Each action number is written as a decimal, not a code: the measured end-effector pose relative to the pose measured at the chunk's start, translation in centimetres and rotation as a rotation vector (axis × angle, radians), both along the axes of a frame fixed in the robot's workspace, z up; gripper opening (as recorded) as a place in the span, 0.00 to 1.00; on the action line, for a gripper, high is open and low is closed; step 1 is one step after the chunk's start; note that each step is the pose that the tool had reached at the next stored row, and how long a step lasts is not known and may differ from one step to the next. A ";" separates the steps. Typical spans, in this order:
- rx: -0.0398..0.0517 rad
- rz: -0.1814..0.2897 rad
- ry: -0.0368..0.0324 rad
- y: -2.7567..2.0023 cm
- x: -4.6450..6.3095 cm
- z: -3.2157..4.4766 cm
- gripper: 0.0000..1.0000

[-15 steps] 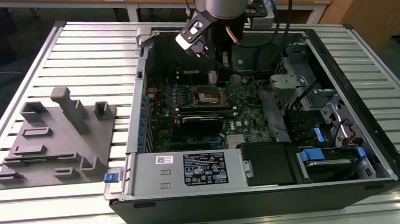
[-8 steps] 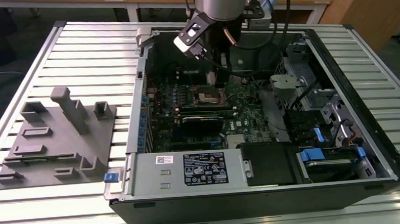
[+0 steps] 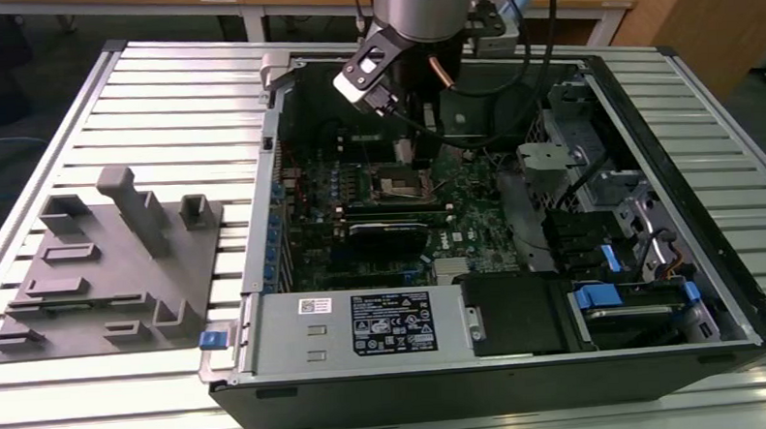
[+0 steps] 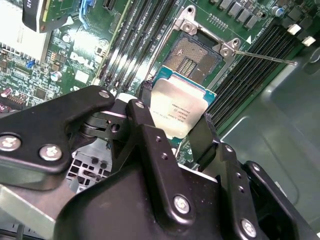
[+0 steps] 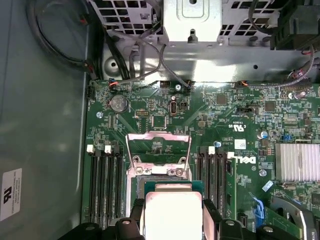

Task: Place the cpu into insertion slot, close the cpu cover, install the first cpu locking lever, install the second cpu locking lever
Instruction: 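Place the cpu into insertion slot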

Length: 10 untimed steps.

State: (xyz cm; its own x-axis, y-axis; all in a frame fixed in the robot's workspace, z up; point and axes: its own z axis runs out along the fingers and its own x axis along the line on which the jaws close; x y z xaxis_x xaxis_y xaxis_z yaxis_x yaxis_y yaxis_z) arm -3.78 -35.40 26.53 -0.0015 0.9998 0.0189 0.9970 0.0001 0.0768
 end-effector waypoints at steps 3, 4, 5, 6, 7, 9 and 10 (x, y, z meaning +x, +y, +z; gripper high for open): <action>-0.0003 0.000 0.0002 0.14 -0.2 -0.07 0.54; -0.0003 0.000 0.0002 0.20 -0.3 -0.11 0.54; -0.0001 0.000 0.0001 0.25 -0.3 -0.18 0.54; -0.0002 0.000 0.0001 0.30 -0.3 -0.29 0.54; -0.0002 0.000 0.0001 0.32 -0.3 -0.41 0.54; -0.0003 0.000 0.0002 0.36 -0.3 -0.70 0.54; -0.0003 0.000 0.0002 0.37 -0.3 -0.85 0.54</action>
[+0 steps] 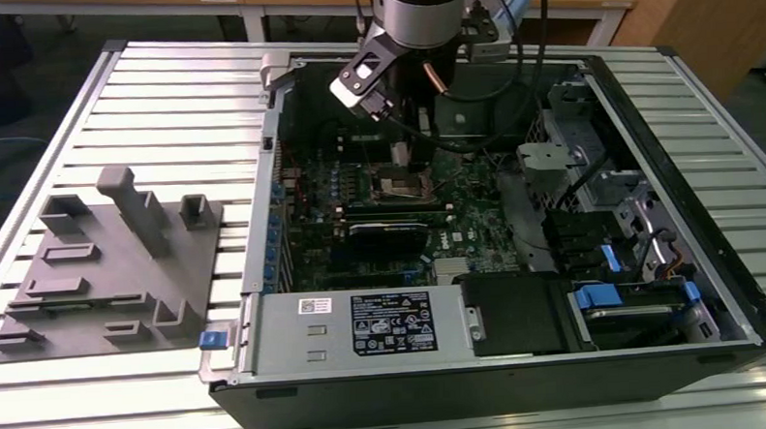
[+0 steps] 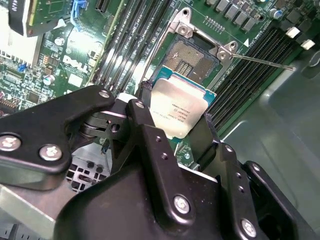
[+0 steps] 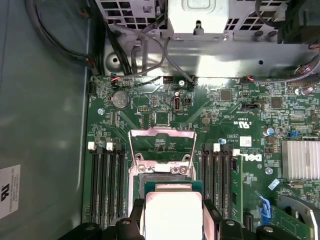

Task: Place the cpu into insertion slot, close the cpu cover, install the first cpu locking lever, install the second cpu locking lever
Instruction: 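Place the cpu into insertion slot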

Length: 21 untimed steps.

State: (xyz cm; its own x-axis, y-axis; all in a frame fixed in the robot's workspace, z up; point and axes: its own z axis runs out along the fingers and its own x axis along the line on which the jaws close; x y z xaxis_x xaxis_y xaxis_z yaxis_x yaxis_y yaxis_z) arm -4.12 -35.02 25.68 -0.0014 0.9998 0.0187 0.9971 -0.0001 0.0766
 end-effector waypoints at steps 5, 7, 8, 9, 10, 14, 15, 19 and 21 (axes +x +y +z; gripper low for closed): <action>-0.0001 0.000 0.0000 0.02 0.0 -0.51 0.54; -0.0002 0.000 0.0001 0.02 0.0 -0.51 0.54; -0.0002 0.000 0.0001 0.02 0.0 -0.51 0.54; 0.0000 0.000 0.0000 0.02 0.0 -0.53 0.54; 0.0000 0.000 0.0000 0.02 0.0 -0.53 0.54; 0.0000 -0.006 0.0000 0.02 0.0 -0.76 0.54; 0.0000 -0.013 0.0000 0.02 0.0 -1.52 0.54; 0.0000 -0.014 -0.0001 0.27 -0.2 -1.67 0.54; -0.0001 -0.014 0.0000 0.44 -0.4 -1.75 0.54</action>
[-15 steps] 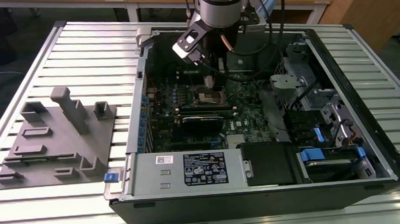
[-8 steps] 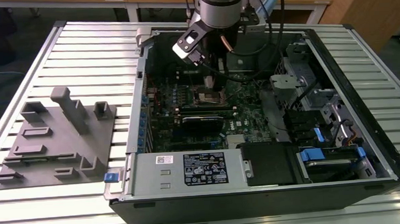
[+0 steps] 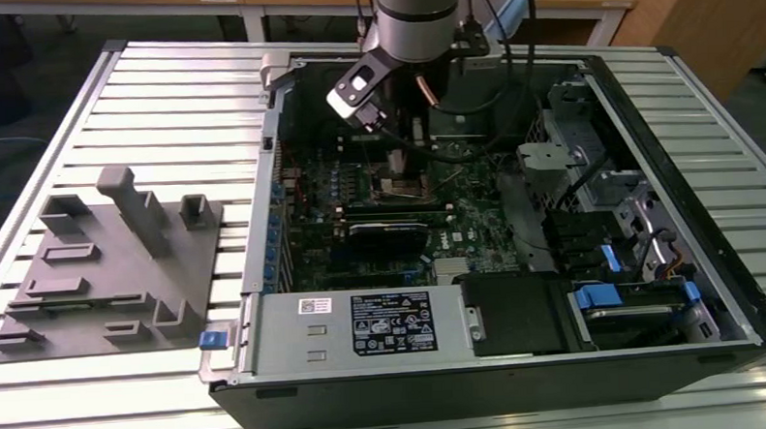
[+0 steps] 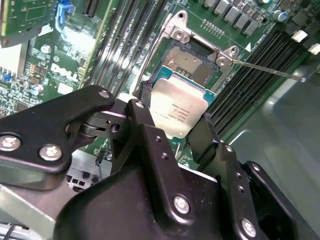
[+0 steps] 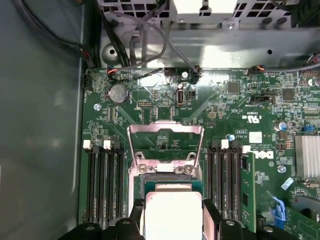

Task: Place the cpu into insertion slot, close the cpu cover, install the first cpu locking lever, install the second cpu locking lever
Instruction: 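Place the cpu into insertion slot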

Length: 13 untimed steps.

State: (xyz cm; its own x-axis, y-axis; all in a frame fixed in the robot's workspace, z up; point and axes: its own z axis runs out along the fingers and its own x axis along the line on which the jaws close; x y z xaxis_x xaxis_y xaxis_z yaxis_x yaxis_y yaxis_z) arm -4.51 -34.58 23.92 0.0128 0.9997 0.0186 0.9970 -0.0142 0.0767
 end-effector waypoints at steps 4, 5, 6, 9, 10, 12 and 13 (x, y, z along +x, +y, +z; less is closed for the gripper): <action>0.0001 0.000 0.0000 0.18 0.0 -0.60 0.54; 0.0001 0.000 0.0000 0.21 0.0 -0.78 0.54; 0.0001 0.000 0.0000 0.23 0.0 -0.96 0.54; 0.0002 -0.001 0.0000 0.28 0.0 -1.51 0.54; 0.0001 -0.001 0.0000 0.29 0.0 -1.68 0.54; 0.0000 -0.001 0.0001 0.31 0.0 -1.90 0.54; 0.0000 -0.001 0.0001 0.32 0.0 -1.93 0.54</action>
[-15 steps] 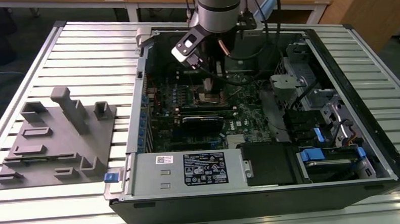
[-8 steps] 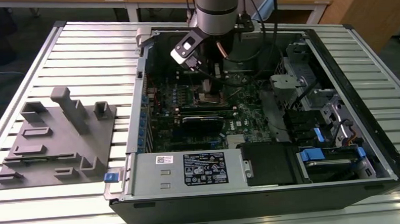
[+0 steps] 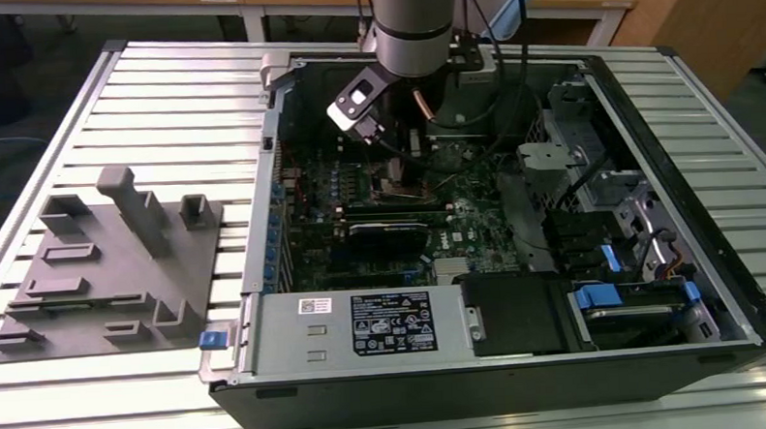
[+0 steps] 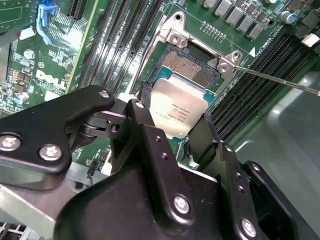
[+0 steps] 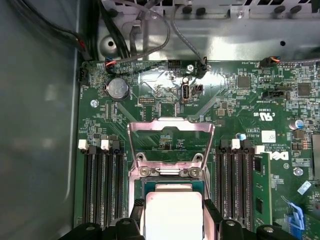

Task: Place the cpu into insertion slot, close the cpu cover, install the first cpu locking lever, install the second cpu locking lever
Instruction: 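Place the cpu into insertion slot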

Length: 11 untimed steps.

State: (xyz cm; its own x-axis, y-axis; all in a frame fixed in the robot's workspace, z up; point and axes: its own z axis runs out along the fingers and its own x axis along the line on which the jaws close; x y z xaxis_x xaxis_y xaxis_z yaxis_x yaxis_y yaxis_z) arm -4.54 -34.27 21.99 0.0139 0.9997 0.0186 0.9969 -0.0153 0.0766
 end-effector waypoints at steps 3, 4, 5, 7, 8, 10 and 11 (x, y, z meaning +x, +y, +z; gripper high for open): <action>0.0000 0.000 -0.0001 0.03 -0.1 -0.08 0.54; 0.0001 0.000 -0.0001 0.05 -0.2 -0.12 0.54; 0.0001 0.000 -0.0001 0.07 -0.2 -0.17 0.54; 0.0001 0.000 -0.0001 0.14 -0.3 -0.38 0.54; 0.0001 0.000 -0.0001 0.18 -0.3 -0.52 0.54; 0.0001 0.000 -0.0001 0.22 -0.3 -0.81 0.54; 0.0001 0.000 -0.0001 0.24 -0.3 -0.91 0.54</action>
State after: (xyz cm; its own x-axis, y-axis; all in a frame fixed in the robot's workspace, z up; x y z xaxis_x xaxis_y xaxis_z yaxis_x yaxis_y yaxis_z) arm -4.83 -34.03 21.08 0.0138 0.9997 0.0187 0.9969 -0.0152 0.0767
